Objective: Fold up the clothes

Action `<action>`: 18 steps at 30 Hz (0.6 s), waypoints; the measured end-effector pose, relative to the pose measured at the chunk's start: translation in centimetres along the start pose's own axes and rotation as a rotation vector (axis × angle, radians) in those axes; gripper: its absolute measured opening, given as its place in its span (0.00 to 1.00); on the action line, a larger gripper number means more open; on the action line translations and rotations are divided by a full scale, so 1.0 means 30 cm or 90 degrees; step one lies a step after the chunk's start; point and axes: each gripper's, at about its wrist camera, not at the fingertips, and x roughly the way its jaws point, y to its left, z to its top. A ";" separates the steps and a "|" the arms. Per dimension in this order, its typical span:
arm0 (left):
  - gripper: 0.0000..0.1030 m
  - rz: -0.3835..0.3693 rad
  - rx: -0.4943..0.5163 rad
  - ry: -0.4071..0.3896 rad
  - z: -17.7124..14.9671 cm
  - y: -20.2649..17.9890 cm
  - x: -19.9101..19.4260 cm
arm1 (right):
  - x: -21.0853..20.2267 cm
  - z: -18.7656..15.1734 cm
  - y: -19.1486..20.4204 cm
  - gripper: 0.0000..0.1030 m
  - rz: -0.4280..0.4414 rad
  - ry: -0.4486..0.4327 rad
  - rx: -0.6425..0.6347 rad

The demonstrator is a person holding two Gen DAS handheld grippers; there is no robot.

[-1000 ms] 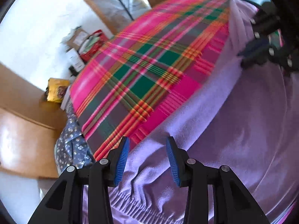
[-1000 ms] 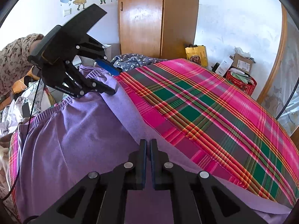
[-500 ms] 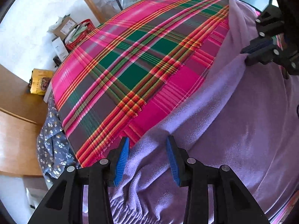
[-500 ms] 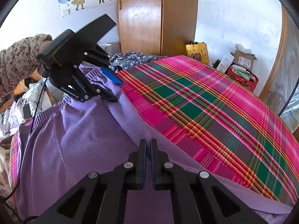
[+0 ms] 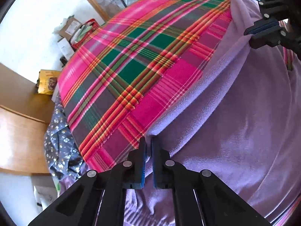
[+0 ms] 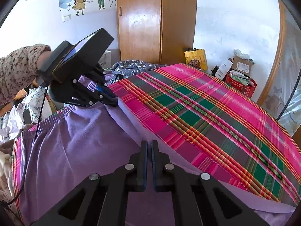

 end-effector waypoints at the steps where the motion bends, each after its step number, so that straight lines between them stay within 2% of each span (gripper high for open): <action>1: 0.05 0.010 -0.006 -0.009 -0.005 -0.003 -0.017 | -0.004 0.001 0.002 0.04 -0.001 -0.001 0.001; 8: 0.05 0.072 -0.053 -0.065 -0.027 -0.024 -0.131 | -0.072 0.005 0.043 0.04 -0.015 -0.019 -0.006; 18: 0.05 0.119 -0.096 -0.118 -0.093 -0.105 -0.288 | -0.213 -0.003 0.147 0.04 -0.037 -0.049 -0.018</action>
